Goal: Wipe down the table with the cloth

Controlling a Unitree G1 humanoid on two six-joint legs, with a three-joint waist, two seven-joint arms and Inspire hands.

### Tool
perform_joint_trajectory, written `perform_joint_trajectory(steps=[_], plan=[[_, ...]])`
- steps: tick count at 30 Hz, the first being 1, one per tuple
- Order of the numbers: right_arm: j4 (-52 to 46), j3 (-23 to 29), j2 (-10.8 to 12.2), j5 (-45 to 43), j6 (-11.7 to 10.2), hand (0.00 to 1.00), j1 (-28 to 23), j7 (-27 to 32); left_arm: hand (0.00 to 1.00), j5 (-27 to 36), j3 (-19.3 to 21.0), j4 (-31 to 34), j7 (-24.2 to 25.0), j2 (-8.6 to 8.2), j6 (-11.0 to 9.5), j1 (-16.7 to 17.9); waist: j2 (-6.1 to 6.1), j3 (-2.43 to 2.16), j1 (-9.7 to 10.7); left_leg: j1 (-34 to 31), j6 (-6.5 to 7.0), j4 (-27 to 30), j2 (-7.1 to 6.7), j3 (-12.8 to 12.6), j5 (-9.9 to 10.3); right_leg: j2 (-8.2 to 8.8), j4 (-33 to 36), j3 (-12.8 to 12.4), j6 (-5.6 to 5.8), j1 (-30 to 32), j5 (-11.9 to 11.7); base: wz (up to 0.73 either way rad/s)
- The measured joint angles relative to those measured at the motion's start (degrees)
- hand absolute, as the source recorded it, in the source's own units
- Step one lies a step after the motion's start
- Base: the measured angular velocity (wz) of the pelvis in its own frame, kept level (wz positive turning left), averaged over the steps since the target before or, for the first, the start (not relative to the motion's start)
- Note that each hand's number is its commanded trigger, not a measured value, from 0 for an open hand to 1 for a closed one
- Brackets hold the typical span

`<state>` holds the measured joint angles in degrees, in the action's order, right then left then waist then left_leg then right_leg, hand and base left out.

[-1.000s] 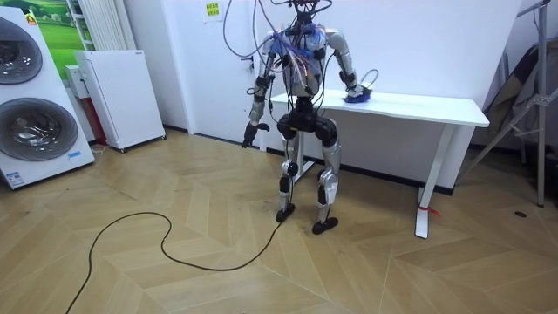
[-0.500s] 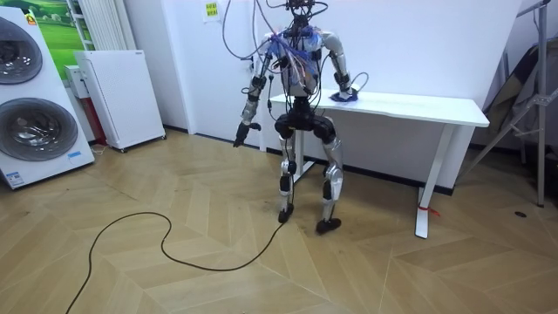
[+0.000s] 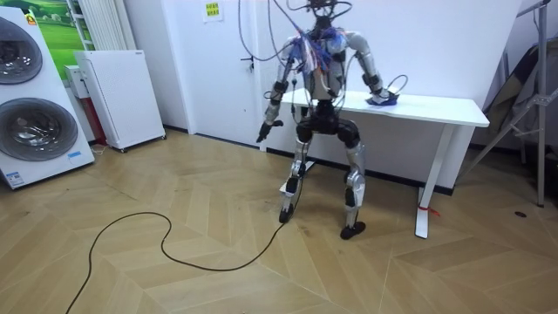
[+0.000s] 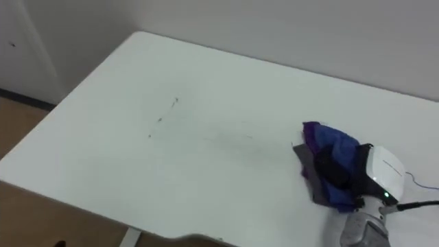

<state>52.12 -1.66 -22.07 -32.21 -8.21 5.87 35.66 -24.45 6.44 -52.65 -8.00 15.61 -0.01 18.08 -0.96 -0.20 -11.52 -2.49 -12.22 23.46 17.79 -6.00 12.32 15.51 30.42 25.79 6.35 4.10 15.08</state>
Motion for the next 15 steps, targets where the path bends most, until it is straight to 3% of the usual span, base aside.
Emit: perform_joint_trajectory(steps=[1,3,5,6,7,8,10,11,12,13,15], plan=[[-0.20,0.64,-0.43,-0.14,0.11,1.00,-0.11,-0.66,0.00,-0.52,0.00,0.16,0.00,-1.14,0.09,0.56,-0.02,0.01,0.53,-0.19,1.22,-0.77,-0.01,-0.46,-2.21,-0.03,0.50,0.83,-0.50,-0.38,1.26,0.56],[-0.86,0.89,-0.52,-0.66,0.69,1.00,0.08,-1.07,0.00,-0.56,-0.44,0.35,-0.01,-2.20,0.20,2.04,0.33,0.18,0.48,-0.81,2.75,-0.59,-0.23,-1.78,-3.67,-0.68,0.52,1.30,-1.48,-0.47,2.10,0.27],[-2.34,0.81,-0.26,-2.84,2.01,1.00,1.85,-2.70,0.00,-0.70,-0.48,0.30,0.01,-2.88,1.33,2.78,0.54,0.48,0.09,-1.03,2.85,0.41,-1.40,-3.03,-3.59,-1.28,0.69,1.18,-2.25,-0.12,2.52,-0.01],[-3.11,0.51,-0.23,-5.32,3.39,1.00,3.94,-4.18,0.00,-0.74,-0.61,0.30,0.11,-3.23,2.12,2.64,2.03,1.14,-0.20,-1.34,3.28,0.96,-1.81,-3.52,-3.34,-2.10,0.46,1.10,-2.58,0.07,2.70,-0.10],[-3.71,-0.52,0.10,-7.70,5.07,1.00,6.44,-5.56,0.00,-0.77,-1.10,0.10,0.35,-3.24,2.41,2.16,2.23,1.40,-0.28,-2.30,4.24,1.81,-2.83,-3.01,-2.70,-2.55,0.56,0.65,-3.09,0.83,2.77,-0.13],[-4.11,-1.03,0.46,-9.12,6.08,1.00,7.77,-6.35,0.00,-0.78,-1.15,-0.12,0.68,-3.29,2.48,2.06,2.61,1.46,-0.69,-2.87,4.90,2.17,-4.07,-2.87,-2.18,-2.86,0.61,-0.59,-3.46,1.54,2.69,-0.31],[-5.66,-4.99,1.62,-12.02,8.29,1.00,12.05,-9.18,0.00,-0.75,-2.18,-0.28,1.52,-3.35,2.69,1.74,3.16,1.71,-4.10,-2.96,7.45,2.07,-8.84,-2.65,-0.40,-6.07,-0.02,-8.84,-5.13,4.01,1.80,-0.63],[-6.12,-6.09,1.83,-12.63,8.47,1.00,13.08,-9.87,0.00,-0.76,-2.32,-0.27,1.80,-3.52,2.69,1.77,3.40,1.80,-5.08,-2.76,7.80,1.72,-9.64,-2.57,0.05,-6.93,-0.33,-10.43,-5.47,4.43,1.41,-0.79],[-7.14,-8.62,2.54,-14.23,8.38,1.00,15.03,-11.44,0.00,-0.78,-2.32,-0.32,2.49,-3.78,2.86,1.80,4.40,1.37,-6.59,-2.15,7.93,0.53,-10.61,-2.63,0.30,-8.02,-0.81,-12.61,-6.16,5.22,0.55,-0.75],[-8.62,-10.64,3.21,-16.12,8.00,1.00,16.06,-12.49,0.00,-0.78,-2.27,-0.20,2.75,-3.77,3.15,2.16,4.64,1.21,-8.25,-1.29,7.77,-1.37,-10.88,-2.62,0.30,-8.60,-0.85,-13.74,-6.49,6.07,0.17,-0.65],[-9.87,-11.70,3.92,-17.63,6.53,1.00,16.54,-13.07,0.00,-0.77,-2.16,-0.09,3.51,-3.71,4.04,2.72,4.64,1.10,-9.12,-0.34,6.97,-4.17,-11.69,-2.40,-0.15,-8.50,-0.88,-14.34,-6.38,6.87,0.11,-0.19]])
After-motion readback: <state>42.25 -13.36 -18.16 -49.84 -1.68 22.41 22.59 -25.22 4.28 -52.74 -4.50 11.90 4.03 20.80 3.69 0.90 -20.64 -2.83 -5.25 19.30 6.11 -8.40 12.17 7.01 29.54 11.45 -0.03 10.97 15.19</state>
